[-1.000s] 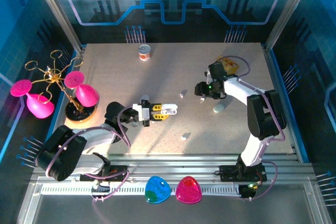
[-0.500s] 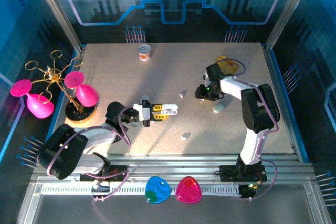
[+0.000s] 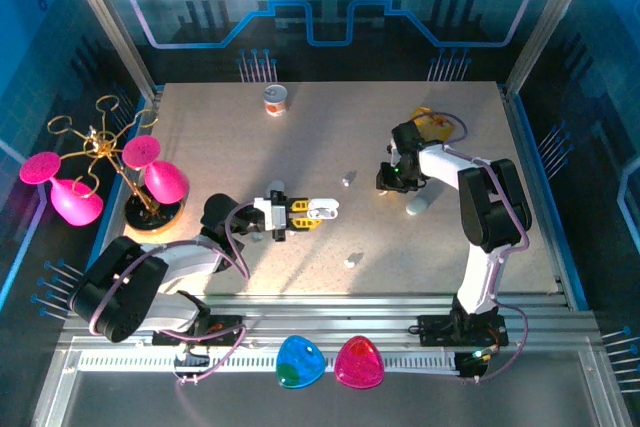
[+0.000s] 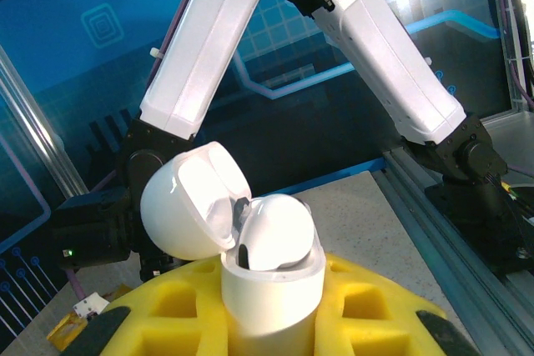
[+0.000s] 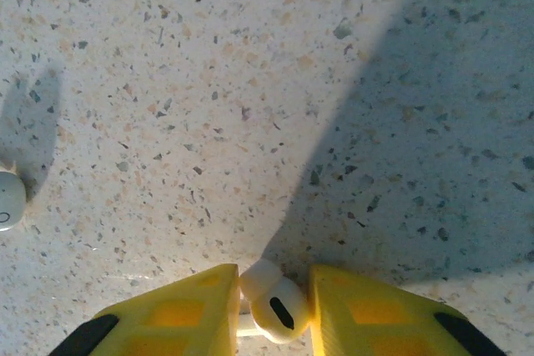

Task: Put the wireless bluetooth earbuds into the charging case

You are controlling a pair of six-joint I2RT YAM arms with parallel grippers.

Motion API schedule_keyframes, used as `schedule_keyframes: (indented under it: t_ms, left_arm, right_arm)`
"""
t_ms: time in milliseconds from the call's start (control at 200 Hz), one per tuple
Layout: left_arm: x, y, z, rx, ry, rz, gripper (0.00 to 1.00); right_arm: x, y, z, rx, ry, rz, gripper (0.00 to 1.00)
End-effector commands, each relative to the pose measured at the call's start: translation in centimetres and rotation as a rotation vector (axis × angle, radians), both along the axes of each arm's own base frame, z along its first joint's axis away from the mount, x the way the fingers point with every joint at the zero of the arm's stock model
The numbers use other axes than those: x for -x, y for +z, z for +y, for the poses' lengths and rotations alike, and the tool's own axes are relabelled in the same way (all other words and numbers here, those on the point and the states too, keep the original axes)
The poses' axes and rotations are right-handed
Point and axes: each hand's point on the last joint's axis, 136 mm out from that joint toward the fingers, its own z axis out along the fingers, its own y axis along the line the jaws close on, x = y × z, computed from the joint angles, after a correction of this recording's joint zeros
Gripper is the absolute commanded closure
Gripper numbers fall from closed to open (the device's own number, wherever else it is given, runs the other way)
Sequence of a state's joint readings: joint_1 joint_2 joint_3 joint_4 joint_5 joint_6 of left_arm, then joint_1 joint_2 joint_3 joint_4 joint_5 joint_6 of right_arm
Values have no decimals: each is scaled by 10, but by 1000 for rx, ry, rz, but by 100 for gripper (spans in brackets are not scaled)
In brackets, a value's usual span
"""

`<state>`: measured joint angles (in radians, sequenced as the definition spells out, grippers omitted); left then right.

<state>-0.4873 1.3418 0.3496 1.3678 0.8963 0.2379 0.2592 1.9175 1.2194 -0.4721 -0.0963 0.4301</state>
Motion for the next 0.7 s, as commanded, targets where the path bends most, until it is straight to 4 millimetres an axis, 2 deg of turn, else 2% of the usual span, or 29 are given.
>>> schedule_keyframes:
  t_ms: [0,155,365,515,695]
  left_arm:
    - [5,3,-1,6,-27,-30,100]
    - [0,2,-1,12,-6,5,100]
    - [-9,-2,0,18,41,42,100]
    - [-21,-8,2,15,106,78,100]
    - [-36,-23,0,-39,151,166,100]
  right_arm:
    - [-1,3,-4,14,-3,6,78]
    - [-1,12,-5,17,1,-20,80]
    - [2,38,-2,27,47,-119,81]
    - [7,71,5,22,109,-252,80]
    - [19,124,20,60,209,-480,80]
